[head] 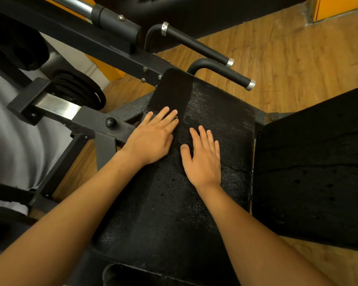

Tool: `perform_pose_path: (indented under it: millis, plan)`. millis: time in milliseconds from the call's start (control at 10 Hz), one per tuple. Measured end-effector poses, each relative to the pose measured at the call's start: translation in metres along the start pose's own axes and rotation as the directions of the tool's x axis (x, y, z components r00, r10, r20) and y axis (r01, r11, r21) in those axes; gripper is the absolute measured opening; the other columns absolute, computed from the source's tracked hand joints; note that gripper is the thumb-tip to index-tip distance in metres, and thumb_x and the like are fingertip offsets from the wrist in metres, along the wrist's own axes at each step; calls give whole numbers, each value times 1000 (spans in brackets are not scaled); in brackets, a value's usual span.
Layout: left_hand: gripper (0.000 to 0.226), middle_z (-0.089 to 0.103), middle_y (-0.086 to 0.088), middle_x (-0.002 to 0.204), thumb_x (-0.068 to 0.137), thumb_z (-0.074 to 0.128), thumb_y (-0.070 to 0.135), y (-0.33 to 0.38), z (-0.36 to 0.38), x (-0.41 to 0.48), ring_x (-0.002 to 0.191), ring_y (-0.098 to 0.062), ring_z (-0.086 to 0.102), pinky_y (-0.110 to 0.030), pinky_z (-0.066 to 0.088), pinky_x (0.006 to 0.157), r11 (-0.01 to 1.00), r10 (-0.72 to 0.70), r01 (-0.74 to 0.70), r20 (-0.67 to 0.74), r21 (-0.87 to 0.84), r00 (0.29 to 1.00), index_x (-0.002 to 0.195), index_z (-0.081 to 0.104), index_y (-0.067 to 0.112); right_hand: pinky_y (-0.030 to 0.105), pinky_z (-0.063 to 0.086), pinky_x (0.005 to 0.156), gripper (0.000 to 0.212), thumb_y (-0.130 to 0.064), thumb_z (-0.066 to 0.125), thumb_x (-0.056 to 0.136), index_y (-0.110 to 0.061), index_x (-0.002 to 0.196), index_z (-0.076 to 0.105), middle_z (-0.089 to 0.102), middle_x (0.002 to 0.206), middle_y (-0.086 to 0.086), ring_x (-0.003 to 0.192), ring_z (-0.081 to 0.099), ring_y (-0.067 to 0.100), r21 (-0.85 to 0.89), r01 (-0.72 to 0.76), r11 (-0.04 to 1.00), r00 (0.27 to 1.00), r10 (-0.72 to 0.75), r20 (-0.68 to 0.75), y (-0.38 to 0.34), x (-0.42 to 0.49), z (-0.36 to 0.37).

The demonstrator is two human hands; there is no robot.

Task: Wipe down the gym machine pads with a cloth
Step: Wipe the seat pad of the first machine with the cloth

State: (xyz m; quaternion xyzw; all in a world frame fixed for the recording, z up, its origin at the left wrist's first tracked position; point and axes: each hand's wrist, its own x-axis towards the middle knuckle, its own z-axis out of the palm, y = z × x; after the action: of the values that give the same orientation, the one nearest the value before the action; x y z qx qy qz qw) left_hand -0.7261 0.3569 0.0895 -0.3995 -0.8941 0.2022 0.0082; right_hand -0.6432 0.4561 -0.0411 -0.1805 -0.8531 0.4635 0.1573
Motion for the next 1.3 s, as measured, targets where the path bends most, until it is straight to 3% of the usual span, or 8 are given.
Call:
perform_pose_path:
  millis: [200,400,600,900,1100,1300]
  plan:
    - [58,8,2,170,107,36,32,6,3,-39,157,-18,-3,-44,4,125,1000,22,-23,-5,-12,1000,161,24,18,42,-2,129,59,-49,30,107,-31,162,23,7,172,-7,158,-6,12,-4,-4,1000,1000,4,1,0,0,1]
    - [67,9,3,170,97,17,41,11,7,-88,156,-16,-5,-41,-1,122,999,52,-52,21,3,998,160,26,19,42,-2,129,59,-49,30,107,-31,163,22,7,172,-7,158,-6,12,-3,-12,1000,1000,12,6,-1,-1,0]
    - [60,2,3,170,106,36,30,9,2,-66,156,-15,-10,-38,-9,120,999,37,-36,39,-25,999,162,20,19,42,-1,129,59,-49,30,107,-30,162,23,9,172,-6,158,-5,12,3,-4,1000,1000,4,-13,1,0,2]
    - [60,5,2,171,106,35,31,6,-1,-72,156,-18,-8,-39,-7,121,995,102,-103,67,15,993,163,19,17,44,0,129,59,-49,30,107,-30,162,24,10,172,-5,158,-2,14,-10,-3,1000,1000,3,-7,0,0,1]
    - [66,8,2,170,100,15,39,4,-3,-108,156,-19,-6,-40,-5,123,991,134,-135,98,6,986,162,20,18,45,1,129,59,-49,30,107,-29,162,24,10,172,-3,158,-1,16,-25,-10,1000,1000,10,-4,-1,0,0]
    - [62,9,2,169,103,19,37,8,1,-141,157,-20,-3,-42,0,124,990,139,-142,118,20,983,161,20,18,45,1,129,59,-49,30,107,-28,162,25,12,172,-3,159,0,17,-33,-5,999,1000,5,-7,-1,0,0]
